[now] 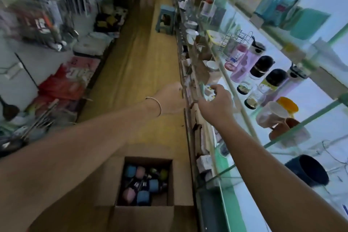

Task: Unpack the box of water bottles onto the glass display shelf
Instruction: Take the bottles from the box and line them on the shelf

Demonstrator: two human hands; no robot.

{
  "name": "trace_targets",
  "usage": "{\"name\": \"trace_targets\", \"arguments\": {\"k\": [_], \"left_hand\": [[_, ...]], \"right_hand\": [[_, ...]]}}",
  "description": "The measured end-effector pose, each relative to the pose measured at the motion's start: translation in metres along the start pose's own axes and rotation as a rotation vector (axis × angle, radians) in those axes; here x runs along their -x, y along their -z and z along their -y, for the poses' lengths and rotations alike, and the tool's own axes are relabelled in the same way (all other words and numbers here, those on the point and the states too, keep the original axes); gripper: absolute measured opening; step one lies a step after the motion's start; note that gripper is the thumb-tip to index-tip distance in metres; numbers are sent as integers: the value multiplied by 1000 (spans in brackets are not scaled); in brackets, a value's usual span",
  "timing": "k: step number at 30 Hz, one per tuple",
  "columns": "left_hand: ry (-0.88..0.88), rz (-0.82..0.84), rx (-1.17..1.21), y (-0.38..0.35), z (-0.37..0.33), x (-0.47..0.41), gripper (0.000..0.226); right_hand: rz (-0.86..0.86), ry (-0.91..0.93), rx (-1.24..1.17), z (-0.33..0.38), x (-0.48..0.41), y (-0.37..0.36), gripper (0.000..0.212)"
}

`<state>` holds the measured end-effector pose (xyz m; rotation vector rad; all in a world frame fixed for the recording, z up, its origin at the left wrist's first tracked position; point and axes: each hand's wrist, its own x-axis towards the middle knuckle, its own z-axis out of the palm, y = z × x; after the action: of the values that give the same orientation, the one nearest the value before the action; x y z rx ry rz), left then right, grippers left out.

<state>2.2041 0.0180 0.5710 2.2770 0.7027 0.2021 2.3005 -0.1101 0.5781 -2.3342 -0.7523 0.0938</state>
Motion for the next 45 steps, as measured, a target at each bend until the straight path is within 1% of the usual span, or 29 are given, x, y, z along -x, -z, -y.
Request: {"name": "trace_targets", "arguments": {"k": [3, 5, 6, 9, 12, 13, 14, 16, 17, 18, 20, 22, 24, 26, 27, 31, 34, 38, 41, 45], "left_hand": [[98, -16, -38, -14, 17, -12, 25], [166, -10, -56, -27, 29, -20, 37], [199, 1, -62, -35, 37, -23, 39], [289, 16, -27, -66, 64, -28, 30], [357, 62, 6, -95, 93, -22, 31], [372, 85, 16, -103, 103, -18, 28], [380, 99, 18, -111, 114, -16, 24], [428, 137, -11, -127, 137, -12, 9], [452, 156, -19, -134, 149, -10, 14], [464, 171, -29, -143, 162, -8, 19], [483, 195, -12, -159, 189, -4, 9], [506, 216, -11, -177, 216, 1, 8], [528, 255, -32, -197, 245, 4, 13], [570, 308, 4, -222, 277, 8, 23], [588, 326, 24, -235, 293, 10, 25], [621, 343, 0, -288, 358, 19, 27], [633, 364, -8, -325, 399, 21, 24], [650, 392, -7, -378, 445, 25, 25], [660, 415, 9, -419, 472, 30, 41], [684, 479, 7, -474, 509, 37, 36]], "right_hand": [[79, 12, -24, -16, -17, -25, 54], [140, 0, -18, -27, -26, -41, 59], [173, -3, -14, -34, -29, -51, 61], [288, -24, -23, -59, -30, -82, 60], [406, -78, -2, -86, -25, -117, 61], [433, -100, -2, -94, -22, -130, 61], [461, -123, 0, -101, -18, -142, 61], [512, -138, 19, -113, -8, -167, 59], [537, -133, 33, -119, -3, -180, 58], [555, -134, 44, -126, 1, -192, 57], [582, -168, 53, -137, 11, -219, 56], [604, -216, 51, -150, 23, -247, 54], [631, -250, 36, -165, 38, -278, 50], [668, -285, 37, -181, 52, -308, 52], [685, -293, 47, -190, 58, -324, 52], [745, -337, 69, -228, 78, -386, 54], [771, -378, 69, -260, 91, -431, 56], [802, -430, 71, -302, 106, -484, 56], [833, -467, 89, -334, 120, -521, 52], [864, -533, 116, -376, 138, -566, 54]]}}
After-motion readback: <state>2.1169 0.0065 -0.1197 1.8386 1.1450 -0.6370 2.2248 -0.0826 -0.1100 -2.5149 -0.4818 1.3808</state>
